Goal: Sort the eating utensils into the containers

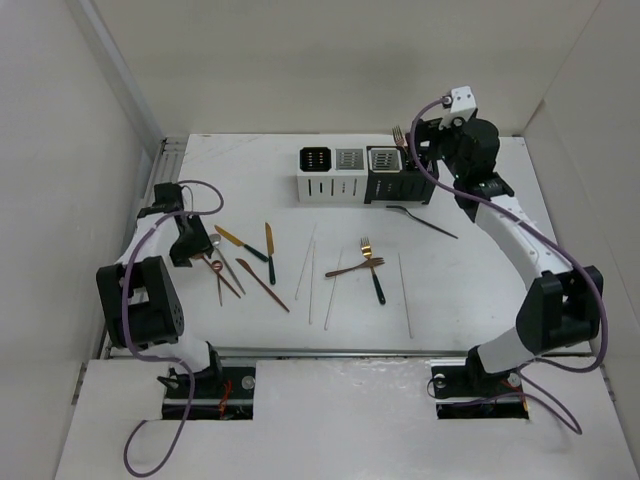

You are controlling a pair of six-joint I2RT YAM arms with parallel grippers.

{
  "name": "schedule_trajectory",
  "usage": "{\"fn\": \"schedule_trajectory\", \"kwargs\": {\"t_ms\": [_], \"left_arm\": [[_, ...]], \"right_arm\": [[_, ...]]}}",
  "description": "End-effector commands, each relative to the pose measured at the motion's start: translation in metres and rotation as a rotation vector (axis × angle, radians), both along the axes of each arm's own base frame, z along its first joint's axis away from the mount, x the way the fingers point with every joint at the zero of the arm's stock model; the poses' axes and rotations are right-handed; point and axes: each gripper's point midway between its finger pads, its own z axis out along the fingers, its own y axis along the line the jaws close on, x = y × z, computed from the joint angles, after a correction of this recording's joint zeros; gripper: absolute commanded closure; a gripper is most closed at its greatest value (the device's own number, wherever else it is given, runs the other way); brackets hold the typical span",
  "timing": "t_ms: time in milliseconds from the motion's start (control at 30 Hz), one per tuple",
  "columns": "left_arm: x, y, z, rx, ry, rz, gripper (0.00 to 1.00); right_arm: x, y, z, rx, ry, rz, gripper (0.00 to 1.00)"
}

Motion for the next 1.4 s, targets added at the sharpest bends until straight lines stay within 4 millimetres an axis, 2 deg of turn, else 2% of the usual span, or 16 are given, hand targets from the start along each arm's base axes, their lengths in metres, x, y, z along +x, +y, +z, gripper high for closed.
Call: {"fn": "schedule_trajectory", "kwargs": {"t_ms": [0, 100, 200, 267, 333, 400, 533, 700, 767, 800, 967, 1100, 1133, 1200, 1233, 1367], "left_arm": [[-0.005, 0.001, -0.003, -0.115, 0.041, 0.109, 0.52], [-0.007, -0.010, -0.022, -0.177, 0.069, 0.093, 0.52], [-0.004, -0.009, -0.031, -0.179, 0.084, 0.114, 0.52], [-0.003, -0.009, -0.036, -0.183, 0.093, 0.123, 0.52], [0.004, -0.007, -0.037, -0.179, 0.074, 0.122, 0.53], [-0.001, -0.011, -0.044, -0.151, 0.104, 0.106, 0.59], [-0.009, -0.009, -0.050, -0.103, 0.144, 0.114, 0.70], [-0.021, -0.001, -0.079, -0.061, 0.246, 0.140, 0.89], [-0.015, 0.003, -0.081, -0.046, 0.248, 0.144, 1.00], [-0.011, 0.004, -0.082, -0.045, 0.241, 0.144, 1.00], [0.035, 0.010, -0.057, -0.044, 0.098, 0.127, 1.00], [0.074, 0.018, -0.010, 0.048, -0.061, 0.053, 1.00], [0.086, 0.014, 0.010, 0.085, -0.131, 0.012, 1.00], [0.097, 0.018, 0.034, 0.183, -0.202, -0.030, 1.00], [0.106, 0.015, 0.056, 0.225, -0.276, -0.071, 1.00], [0.115, 0.016, 0.093, 0.306, -0.369, -0.093, 1.00]], "right_arm": [[-0.011, -0.006, 0.034, 0.008, -0.092, -0.028, 0.00], [-0.017, -0.013, 0.041, -0.001, -0.111, -0.054, 0.00], [-0.022, -0.020, 0.043, -0.010, -0.117, -0.083, 0.00], [-0.025, -0.023, 0.030, -0.017, -0.093, -0.101, 0.00], [-0.033, -0.027, 0.035, -0.014, -0.106, -0.111, 0.00], [-0.038, -0.033, 0.032, -0.016, -0.101, -0.139, 0.00], [-0.047, -0.048, 0.050, -0.027, -0.143, -0.209, 0.00], [-0.051, -0.057, 0.063, -0.028, -0.171, -0.237, 0.00], [-0.054, -0.059, 0.067, -0.034, -0.182, -0.247, 0.00], [-0.058, -0.060, 0.071, -0.033, -0.186, -0.247, 0.00], [-0.063, -0.060, 0.077, -0.029, -0.197, -0.238, 0.00], [-0.066, -0.060, 0.081, -0.027, -0.206, -0.238, 0.00], [-0.066, -0.058, 0.081, -0.027, -0.206, -0.229, 0.00], [-0.064, -0.058, 0.087, -0.023, -0.216, -0.230, 0.00], [-0.060, -0.057, 0.082, -0.027, -0.205, -0.229, 0.00], [-0.061, -0.052, 0.087, -0.023, -0.216, -0.210, 0.00]]}}
